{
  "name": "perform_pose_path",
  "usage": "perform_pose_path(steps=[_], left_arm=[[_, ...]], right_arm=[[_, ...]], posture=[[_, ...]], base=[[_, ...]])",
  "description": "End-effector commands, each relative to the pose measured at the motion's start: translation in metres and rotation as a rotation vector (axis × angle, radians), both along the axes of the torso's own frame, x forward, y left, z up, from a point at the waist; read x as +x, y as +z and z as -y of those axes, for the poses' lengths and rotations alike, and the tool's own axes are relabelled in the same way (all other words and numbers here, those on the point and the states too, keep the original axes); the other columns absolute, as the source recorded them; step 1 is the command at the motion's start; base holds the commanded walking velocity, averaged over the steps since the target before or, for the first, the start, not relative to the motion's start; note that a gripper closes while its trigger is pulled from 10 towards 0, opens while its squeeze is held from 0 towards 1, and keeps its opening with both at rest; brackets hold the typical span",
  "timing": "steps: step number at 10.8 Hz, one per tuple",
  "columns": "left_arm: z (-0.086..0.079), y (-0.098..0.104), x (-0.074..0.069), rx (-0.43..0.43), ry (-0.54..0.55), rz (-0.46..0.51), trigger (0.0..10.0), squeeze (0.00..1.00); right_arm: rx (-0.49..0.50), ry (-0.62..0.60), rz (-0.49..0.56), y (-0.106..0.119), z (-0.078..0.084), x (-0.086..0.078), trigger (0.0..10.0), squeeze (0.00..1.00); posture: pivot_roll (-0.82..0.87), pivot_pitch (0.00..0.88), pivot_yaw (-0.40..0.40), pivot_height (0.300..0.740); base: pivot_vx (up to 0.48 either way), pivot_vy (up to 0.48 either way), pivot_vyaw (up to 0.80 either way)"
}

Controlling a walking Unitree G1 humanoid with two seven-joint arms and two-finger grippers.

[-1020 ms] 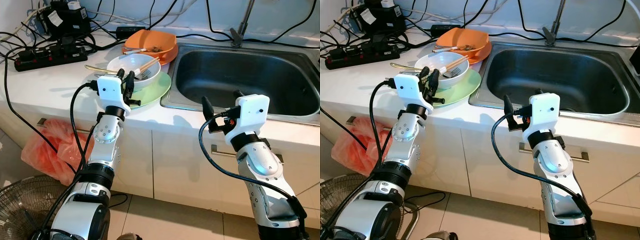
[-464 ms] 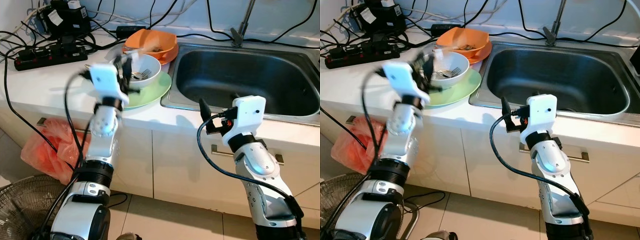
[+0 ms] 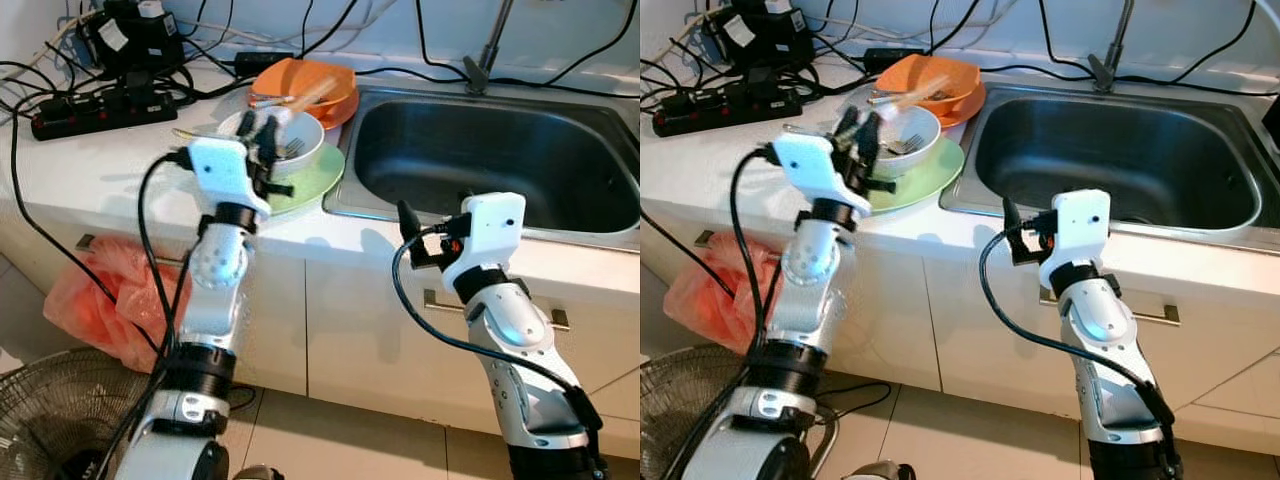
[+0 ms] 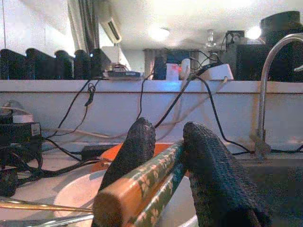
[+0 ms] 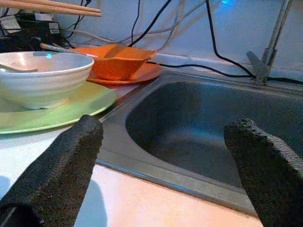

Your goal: Kitchen organization

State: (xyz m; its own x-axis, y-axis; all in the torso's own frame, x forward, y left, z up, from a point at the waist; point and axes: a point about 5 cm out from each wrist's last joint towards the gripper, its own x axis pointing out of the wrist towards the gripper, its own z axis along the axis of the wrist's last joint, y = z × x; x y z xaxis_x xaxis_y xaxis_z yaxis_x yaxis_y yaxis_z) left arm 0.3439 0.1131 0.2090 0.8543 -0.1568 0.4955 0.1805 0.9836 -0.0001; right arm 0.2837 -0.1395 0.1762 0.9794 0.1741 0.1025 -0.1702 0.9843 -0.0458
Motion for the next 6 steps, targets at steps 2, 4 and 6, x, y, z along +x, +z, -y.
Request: perform_pose_path(steps=[2, 4, 6], left_arm=[[0.0008, 0.0018, -0.0014, 0.004, -0.004, 0.004, 0.0, 0.00], [0.0008, 0.0018, -0.0014, 0.004, -0.004, 0.004, 0.0, 0.00], [0.0008, 0.0018, -0.0014, 0.004, -0.004, 0.004, 0.0, 0.00]], right_arm=[[0.002, -0.017, 0.007, 0.0025, 0.0028, 0.0021, 10.0, 0.00], [0.002, -0.017, 0.007, 0.0025, 0.0028, 0.0021, 10.0, 0.00], [0.002, -0.017, 0.007, 0.0025, 0.0028, 0.0021, 10.0, 0.00]], posture=[[0.03, 0.025, 0.022, 0.740], [0.03, 0.025, 0.022, 0.740], [0.03, 0.025, 0.022, 0.740]], base=[[0.000, 0.000, 0.00], [0.000, 0.000, 0.00], [0.000, 0.000, 0.00]])
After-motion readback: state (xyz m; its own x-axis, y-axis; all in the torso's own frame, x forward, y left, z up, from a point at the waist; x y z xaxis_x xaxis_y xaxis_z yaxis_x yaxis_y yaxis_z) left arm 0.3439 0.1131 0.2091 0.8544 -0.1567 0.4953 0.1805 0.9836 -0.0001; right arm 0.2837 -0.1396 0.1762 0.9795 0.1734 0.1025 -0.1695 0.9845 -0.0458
